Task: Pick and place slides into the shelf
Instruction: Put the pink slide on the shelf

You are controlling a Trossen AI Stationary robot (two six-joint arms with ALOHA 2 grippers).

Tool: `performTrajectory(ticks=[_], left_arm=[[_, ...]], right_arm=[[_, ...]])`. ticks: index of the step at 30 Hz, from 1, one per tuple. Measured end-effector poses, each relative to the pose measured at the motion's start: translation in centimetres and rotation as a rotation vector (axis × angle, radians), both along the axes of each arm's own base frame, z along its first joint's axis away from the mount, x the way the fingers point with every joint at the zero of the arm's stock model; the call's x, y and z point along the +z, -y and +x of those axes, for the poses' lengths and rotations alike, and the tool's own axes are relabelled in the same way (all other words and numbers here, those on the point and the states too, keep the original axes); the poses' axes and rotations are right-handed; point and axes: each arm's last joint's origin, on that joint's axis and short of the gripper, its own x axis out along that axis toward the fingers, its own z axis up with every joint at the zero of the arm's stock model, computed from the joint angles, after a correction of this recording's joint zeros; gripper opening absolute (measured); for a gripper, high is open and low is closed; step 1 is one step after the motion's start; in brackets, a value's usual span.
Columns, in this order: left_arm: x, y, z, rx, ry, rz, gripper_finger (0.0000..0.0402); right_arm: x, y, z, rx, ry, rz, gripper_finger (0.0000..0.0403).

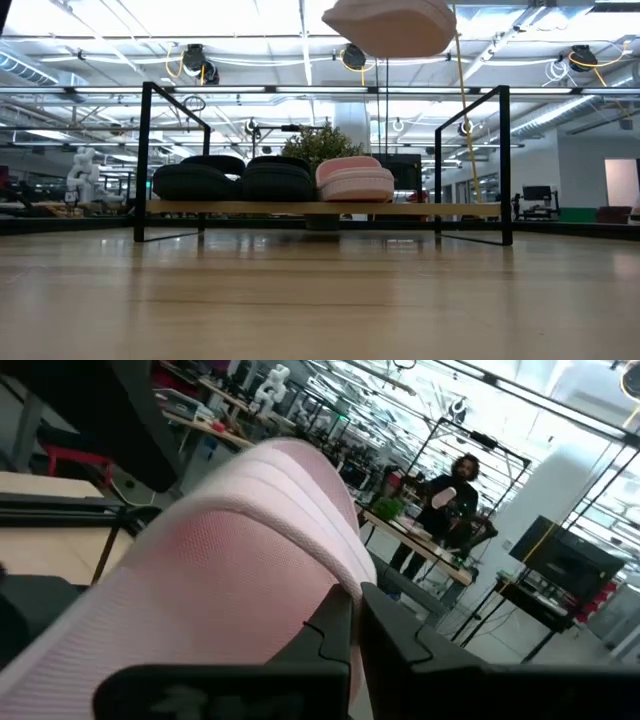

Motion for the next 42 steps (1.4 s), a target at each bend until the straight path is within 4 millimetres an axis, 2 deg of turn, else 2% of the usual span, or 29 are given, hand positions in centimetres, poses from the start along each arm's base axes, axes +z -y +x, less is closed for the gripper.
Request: performTrajectory(ticks=[12, 18, 25, 42], left_arm=[[-0.5, -0.4, 0.5, 0.078, -0.002, 0.041, 0.0202], [-0.6, -0.8, 0.4, 0.104, -0.015, 0.060, 0.0202], [-0.8, -1.4, 0.5, 0.087, -0.023, 0.005, 0.0202], [-1.5, -1.6, 0.0, 0.114, -0.066, -0.066, 0.0202]], right_arm=[[-0.4, 0.2, 0.1, -0.006, -0.008, 0.006, 0.0000], [-0.6, -0.5, 0.0, 0.021, -0.043, -0.009, 0.0000], [-0.8, -0.9, 0.1, 0.100, -0.050, -0.017, 0.0000], [-1.1, -0.8, 0.2, 0.147, -0.077, -0.028, 0.0000]])
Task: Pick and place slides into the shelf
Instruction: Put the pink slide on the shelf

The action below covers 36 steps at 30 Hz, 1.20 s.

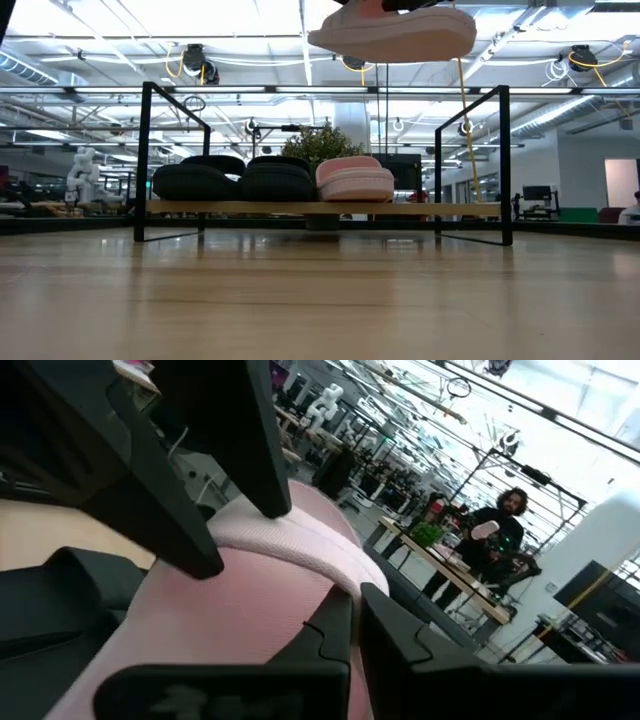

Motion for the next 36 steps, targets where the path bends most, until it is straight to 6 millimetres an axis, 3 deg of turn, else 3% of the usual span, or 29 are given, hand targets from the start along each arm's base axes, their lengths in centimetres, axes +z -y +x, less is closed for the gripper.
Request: performTrajectory(ticks=[16, 31, 36], left_arm=[[-0.15, 0.12, -0.19, 0.019, -0.012, 0.002, 0.0196], [-0.24, 0.03, -0.21, -0.015, -0.049, 0.027, 0.0021], [-0.62, -0.57, 0.20, -0.040, -0.063, -0.005, 0.0006]], right_arm=[[-0.21, 0.25, 0.16, 0.018, -0.023, -0.008, 0.0000], [-0.61, 0.25, 0.15, 0.016, -0.034, 0.005, 0.0000], [-0.63, 0.23, 0.11, 0.010, -0.037, 0.003, 0.0000]])
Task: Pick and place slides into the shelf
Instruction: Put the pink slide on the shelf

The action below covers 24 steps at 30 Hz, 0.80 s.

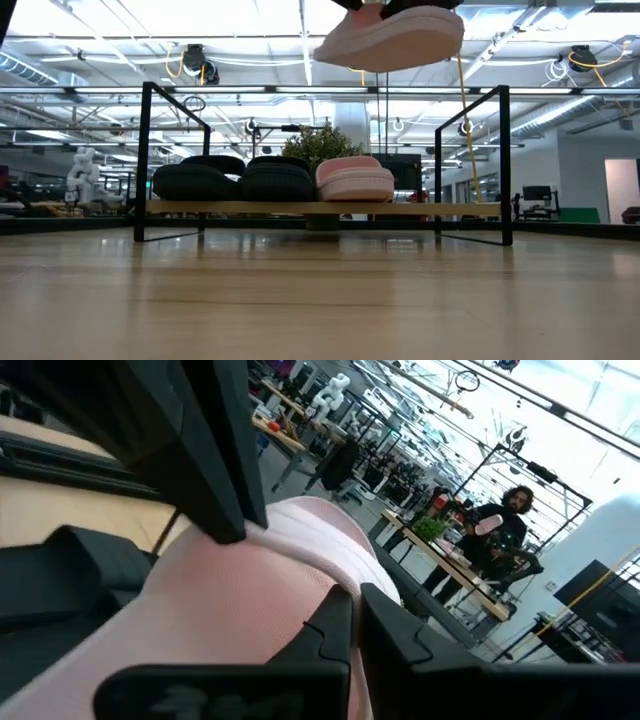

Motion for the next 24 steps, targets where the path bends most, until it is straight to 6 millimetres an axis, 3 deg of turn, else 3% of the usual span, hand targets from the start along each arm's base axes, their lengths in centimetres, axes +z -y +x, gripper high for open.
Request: performTrajectory(ticks=[15, 24], left_arm=[[-0.65, -0.09, 0.50, 0.002, -0.030, 0.046, 0.0000], [-0.68, 0.30, 0.23, 0.042, -0.049, 0.117, 0.0000]], right_arm=[[-0.49, 0.06, -0.09, -0.025, -0.037, -0.006, 0.0000], [-0.42, 0.04, -0.16, -0.047, -0.035, -0.009, 0.0024]])
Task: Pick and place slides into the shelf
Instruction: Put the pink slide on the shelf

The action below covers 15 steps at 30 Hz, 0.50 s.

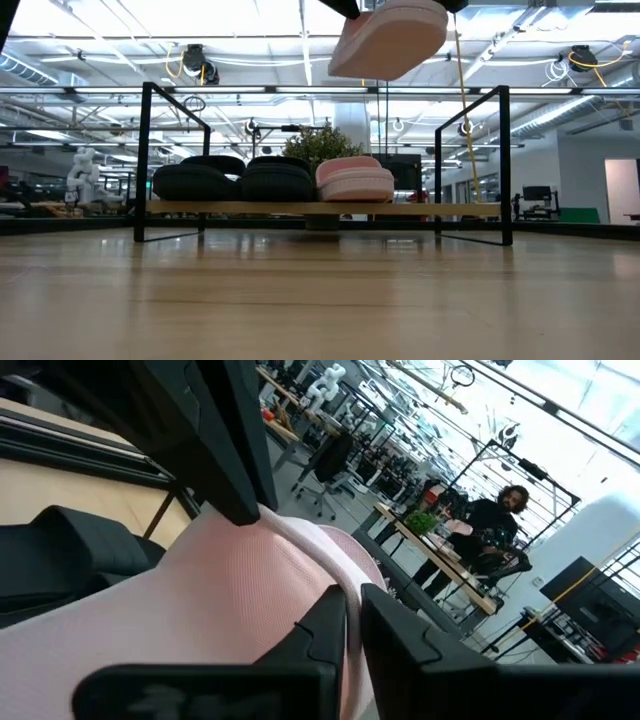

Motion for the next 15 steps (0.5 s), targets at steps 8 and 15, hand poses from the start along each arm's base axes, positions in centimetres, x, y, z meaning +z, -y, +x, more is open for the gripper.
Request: performTrajectory(ticks=[8, 15], left_arm=[[0.00, -0.03, -0.03, 0.005, -0.006, 0.014, 0.0000], [-0.08, -0.08, -0.08, 0.014, -0.017, 0.033, 0.0000]], right_arm=[[-0.01, 0.02, -0.03, -0.011, -0.026, -0.020, 0.0049], [0.03, -0.37, -0.17, -0.006, -0.049, -0.040, 0.0122]])
